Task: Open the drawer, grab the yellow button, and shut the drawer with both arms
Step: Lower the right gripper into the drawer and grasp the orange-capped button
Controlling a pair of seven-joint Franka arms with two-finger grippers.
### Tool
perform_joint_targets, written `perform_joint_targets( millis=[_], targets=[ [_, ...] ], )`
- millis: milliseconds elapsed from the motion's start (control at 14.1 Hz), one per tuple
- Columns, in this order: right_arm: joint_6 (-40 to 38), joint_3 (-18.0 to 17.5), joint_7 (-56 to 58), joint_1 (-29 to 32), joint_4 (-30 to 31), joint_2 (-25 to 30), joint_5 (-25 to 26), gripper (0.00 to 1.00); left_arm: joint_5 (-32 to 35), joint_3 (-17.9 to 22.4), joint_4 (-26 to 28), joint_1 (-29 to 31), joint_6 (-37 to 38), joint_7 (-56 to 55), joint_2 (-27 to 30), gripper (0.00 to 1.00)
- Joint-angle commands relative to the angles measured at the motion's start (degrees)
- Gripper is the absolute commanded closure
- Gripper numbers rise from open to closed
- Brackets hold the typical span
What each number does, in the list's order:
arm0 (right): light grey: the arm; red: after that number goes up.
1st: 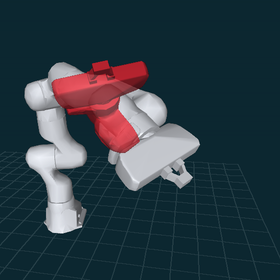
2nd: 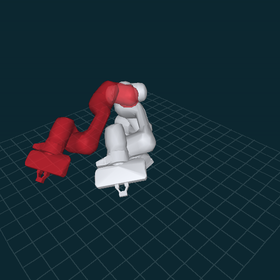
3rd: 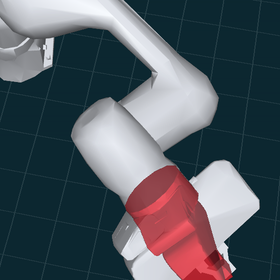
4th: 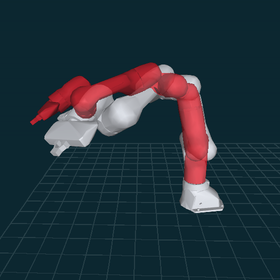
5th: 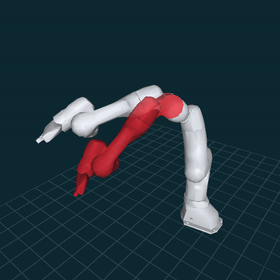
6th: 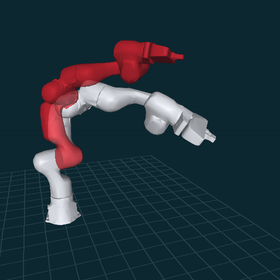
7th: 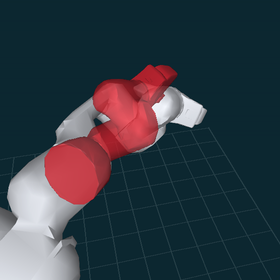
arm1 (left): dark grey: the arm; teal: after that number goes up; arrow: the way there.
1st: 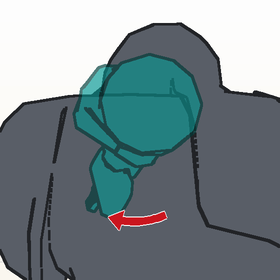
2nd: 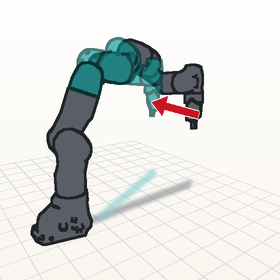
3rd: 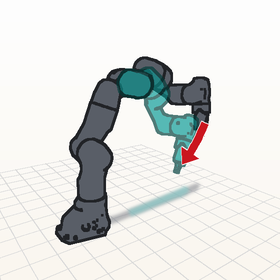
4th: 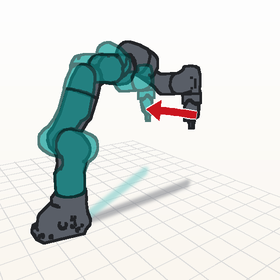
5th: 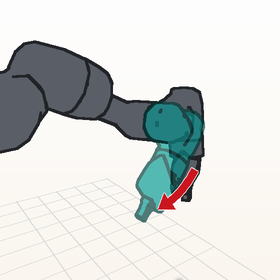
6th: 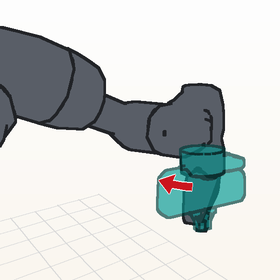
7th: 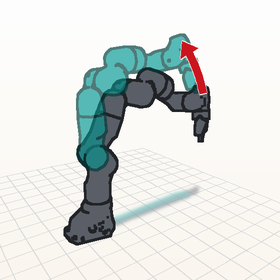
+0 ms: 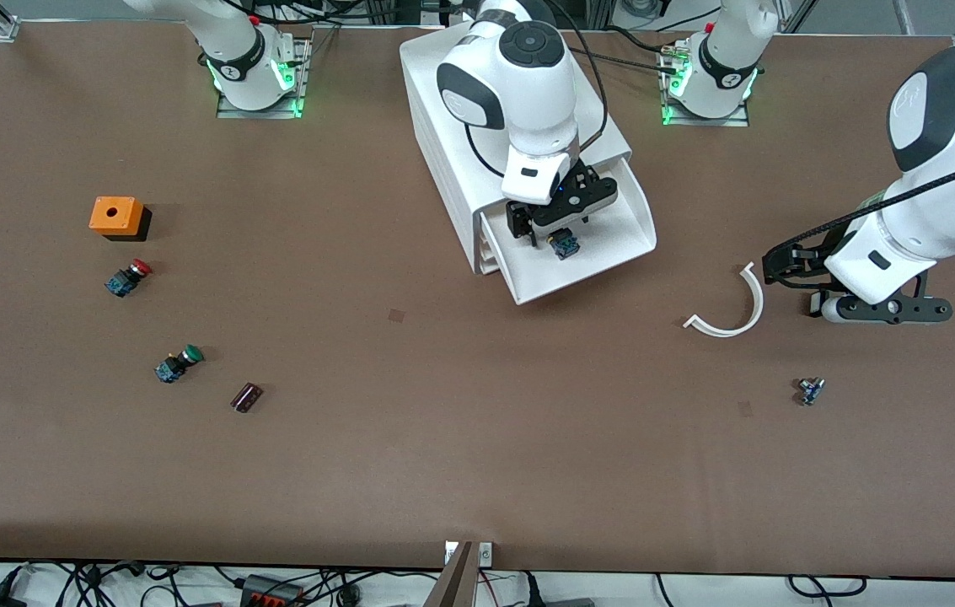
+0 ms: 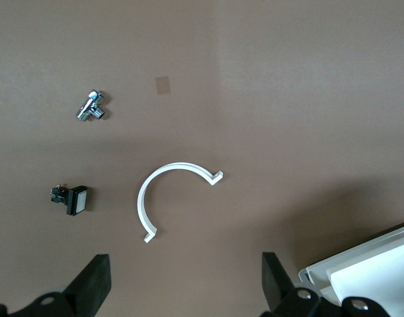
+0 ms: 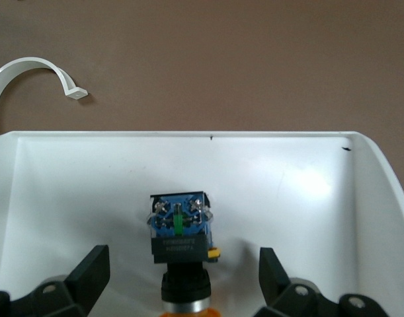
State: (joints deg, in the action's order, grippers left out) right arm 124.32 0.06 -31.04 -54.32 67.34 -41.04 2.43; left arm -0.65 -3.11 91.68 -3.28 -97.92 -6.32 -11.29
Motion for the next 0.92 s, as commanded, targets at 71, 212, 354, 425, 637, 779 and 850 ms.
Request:
perform_joint_targets(
  millis=[71, 212, 354, 425, 637, 779, 850],
  targets=[
    [1.0, 0.4, -1.1, -0.5, -2.0, -1.9, 0.8, 0.06, 1.4, -0.4, 1.7, 0.0, -0.3, -0.9, 1.6, 0.00],
    [1.2, 0.4, -1.1, -0.4, -2.0, -2.2, 0.8, 0.15, 1.4, -0.4, 1.7, 0.0, -0.3, -0.9, 1.6, 0.00],
    [1.3, 0.4, -1.0, -0.4, -2.0, -2.3, 0.8, 0.32, 1.4, -0.4, 1.7, 0.0, -0.3, -0.9, 1.6, 0.00],
    [1.3, 0.3, -1.0, -0.4, -2.0, -2.3, 0.7, 0.51, 1.4, -0.4, 1.8, 0.1, -0.3, -0.8, 1.6, 0.00],
    [0.9, 0.4, -1.0, -0.3, -3.1, -2.1, 0.6, 0.91, 1.4, -0.4, 1.7, 0.1, -0.3, -0.8, 1.6, 0.00],
    [0.1, 0.5, -1.0, -0.1, -5.0, -2.0, 0.6, 1.00, 1.3, -0.4, 1.7, 0.0, -0.3, -0.8, 1.6, 0.00],
    [-1.1, 0.6, -1.0, 0.2, -5.8, -1.9, 0.5, 1.00, 1.3, -0.4, 1.7, 0.1, -0.3, -0.8, 1.6, 0.00]
  ],
)
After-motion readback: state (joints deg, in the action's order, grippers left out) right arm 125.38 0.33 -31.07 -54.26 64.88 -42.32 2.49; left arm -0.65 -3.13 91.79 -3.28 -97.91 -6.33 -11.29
